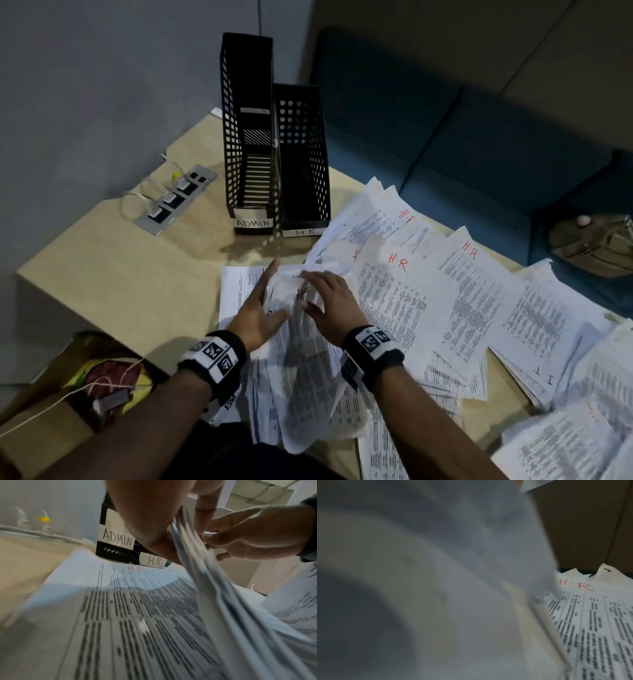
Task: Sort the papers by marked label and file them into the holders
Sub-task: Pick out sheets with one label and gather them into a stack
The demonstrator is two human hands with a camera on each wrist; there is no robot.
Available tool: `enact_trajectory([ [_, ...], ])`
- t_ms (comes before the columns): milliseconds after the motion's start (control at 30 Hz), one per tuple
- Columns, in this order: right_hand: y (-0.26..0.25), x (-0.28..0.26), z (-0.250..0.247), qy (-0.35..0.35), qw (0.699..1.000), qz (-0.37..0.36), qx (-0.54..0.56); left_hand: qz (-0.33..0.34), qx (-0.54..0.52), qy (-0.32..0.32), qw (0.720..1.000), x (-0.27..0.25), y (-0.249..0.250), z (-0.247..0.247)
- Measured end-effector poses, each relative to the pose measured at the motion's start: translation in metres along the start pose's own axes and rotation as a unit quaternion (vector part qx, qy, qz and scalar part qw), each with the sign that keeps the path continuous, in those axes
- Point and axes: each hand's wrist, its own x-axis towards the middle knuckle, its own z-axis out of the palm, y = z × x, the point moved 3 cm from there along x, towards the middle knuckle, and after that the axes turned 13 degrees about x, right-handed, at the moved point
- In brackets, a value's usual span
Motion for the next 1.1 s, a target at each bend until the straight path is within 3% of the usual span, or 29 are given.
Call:
enact_trajectory([
  [133,0.012,-0.007,-0.008,0.064,0.998,0.011,0.026,0.024,0.050,0.005,0.998,0.012,0.014,-0.009],
  [200,0.021,-0.014,-0.021,0.114,0.985,0.115,0.064,0.018,0.019,0.018,0.999,0.015,0.010,-0.011],
  [300,0.048,-0.032,-0.026,0.120,0.900,0.311,0.280,0.008,-0.026,0.073,0.997,0.014,0.003,-0.013],
  [333,0.055,-0.039,-0.023,0.094,0.898,0.321,0.286,-0.004,-0.057,0.082,0.995,0.012,-0.001,-0.013],
  [433,0.063,-0.060,-0.023,-0.004,0.944,0.276,0.180,-0.021,-0.188,0.150,0.970,0.007,-0.011,-0.024],
  [533,0.057,-0.068,-0.023,-0.058,0.957,0.236,0.158,-0.033,-0.223,0.201,0.953,0.011,-0.020,-0.033],
  [600,0.051,-0.066,-0.026,-0.014,0.958,0.217,0.187,-0.035,-0.240,0.167,0.956,0.015,-0.016,-0.030],
  [667,0.053,-0.061,-0.025,0.093,0.936,0.238,0.243,-0.029,-0.263,0.138,0.955,0.016,-0.017,-0.024],
  [767,0.048,-0.061,-0.018,0.208,0.903,0.259,0.273,-0.102,-0.235,0.107,0.961,0.007,-0.032,-0.011],
  [833,0.037,-0.062,-0.013,0.190,0.909,0.247,0.277,-0.158,-0.176,0.060,0.970,-0.003,-0.042,0.001],
  [900,0.029,-0.059,-0.010,0.131,0.929,0.242,0.247,-0.170,-0.124,0.043,0.977,-0.010,-0.044,0.009],
  [967,0.035,-0.058,-0.014,0.112,0.940,0.257,0.193,-0.198,-0.081,0.071,0.974,-0.013,-0.043,0.007],
  [1000,0.046,-0.058,-0.021,0.145,0.940,0.276,0.137,-0.204,-0.067,0.094,0.972,-0.014,-0.044,0.003],
  [1033,0.059,-0.062,-0.032,0.195,0.924,0.321,0.071,-0.209,-0.049,0.117,0.970,-0.014,-0.046,-0.004],
  [1100,0.082,-0.078,-0.055,0.280,0.847,0.450,0.032,-0.212,-0.022,0.146,0.966,-0.015,-0.049,-0.019],
])
